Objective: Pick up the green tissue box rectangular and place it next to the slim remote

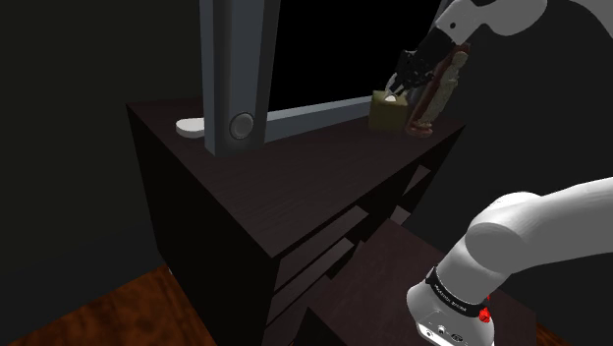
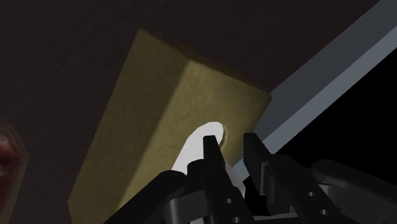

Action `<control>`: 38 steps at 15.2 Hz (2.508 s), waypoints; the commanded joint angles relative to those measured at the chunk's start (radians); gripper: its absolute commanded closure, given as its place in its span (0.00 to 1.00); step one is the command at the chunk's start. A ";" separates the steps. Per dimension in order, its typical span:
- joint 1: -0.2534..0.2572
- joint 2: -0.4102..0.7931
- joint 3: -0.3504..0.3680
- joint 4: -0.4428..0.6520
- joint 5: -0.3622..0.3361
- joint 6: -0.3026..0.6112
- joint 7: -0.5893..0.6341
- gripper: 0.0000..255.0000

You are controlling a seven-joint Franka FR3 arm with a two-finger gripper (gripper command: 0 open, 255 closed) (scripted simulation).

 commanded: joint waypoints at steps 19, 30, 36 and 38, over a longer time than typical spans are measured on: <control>0.028 0.093 -0.003 0.345 0.012 -0.242 0.059 1.00; 0.047 0.181 -0.020 0.579 0.031 -0.388 0.086 1.00; 0.057 0.235 -0.035 0.708 0.046 -0.464 0.097 1.00; 0.063 0.198 0.015 0.667 0.041 -0.445 0.149 1.00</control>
